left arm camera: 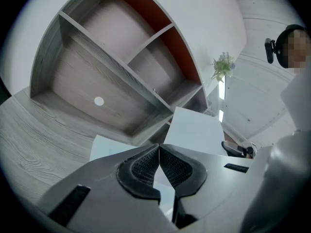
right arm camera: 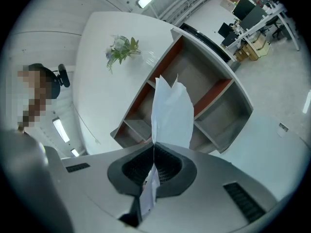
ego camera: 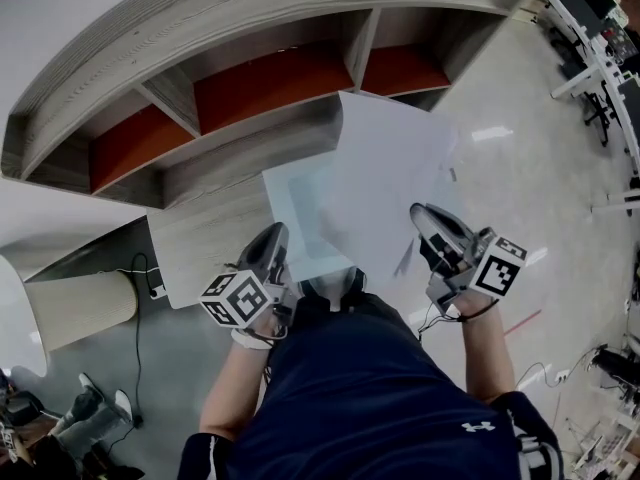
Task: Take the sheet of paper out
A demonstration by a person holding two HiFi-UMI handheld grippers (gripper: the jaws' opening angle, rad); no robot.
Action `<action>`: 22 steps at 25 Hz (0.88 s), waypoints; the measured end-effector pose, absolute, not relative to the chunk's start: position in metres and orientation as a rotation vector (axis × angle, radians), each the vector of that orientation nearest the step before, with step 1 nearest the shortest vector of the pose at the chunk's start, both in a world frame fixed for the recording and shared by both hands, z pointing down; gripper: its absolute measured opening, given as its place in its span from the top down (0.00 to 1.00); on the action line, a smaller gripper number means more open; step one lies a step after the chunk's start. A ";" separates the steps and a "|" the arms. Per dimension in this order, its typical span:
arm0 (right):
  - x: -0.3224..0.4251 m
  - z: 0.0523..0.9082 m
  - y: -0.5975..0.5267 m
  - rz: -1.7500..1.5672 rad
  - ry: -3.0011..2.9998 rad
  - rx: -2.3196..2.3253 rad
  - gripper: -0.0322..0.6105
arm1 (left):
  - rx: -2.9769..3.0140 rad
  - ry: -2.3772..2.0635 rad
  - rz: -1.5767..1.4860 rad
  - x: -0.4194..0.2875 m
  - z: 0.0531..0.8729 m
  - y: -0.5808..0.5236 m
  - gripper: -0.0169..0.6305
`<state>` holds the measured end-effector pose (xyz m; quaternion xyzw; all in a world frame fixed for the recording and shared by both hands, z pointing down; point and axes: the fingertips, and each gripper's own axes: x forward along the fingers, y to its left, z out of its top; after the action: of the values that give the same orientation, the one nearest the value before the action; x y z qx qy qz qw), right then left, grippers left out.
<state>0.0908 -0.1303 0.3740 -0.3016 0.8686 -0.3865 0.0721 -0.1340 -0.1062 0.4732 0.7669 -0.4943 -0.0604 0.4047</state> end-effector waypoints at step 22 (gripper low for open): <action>0.058 0.327 -0.100 -1.150 2.594 -0.556 0.93 | 1.890 -1.281 -0.198 -0.152 0.473 -0.093 0.95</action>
<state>0.0584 -0.1003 0.3274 -0.1908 0.8901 -0.3946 0.1246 -0.1522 -0.0929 0.4729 0.7513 -0.5093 -0.0788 0.4123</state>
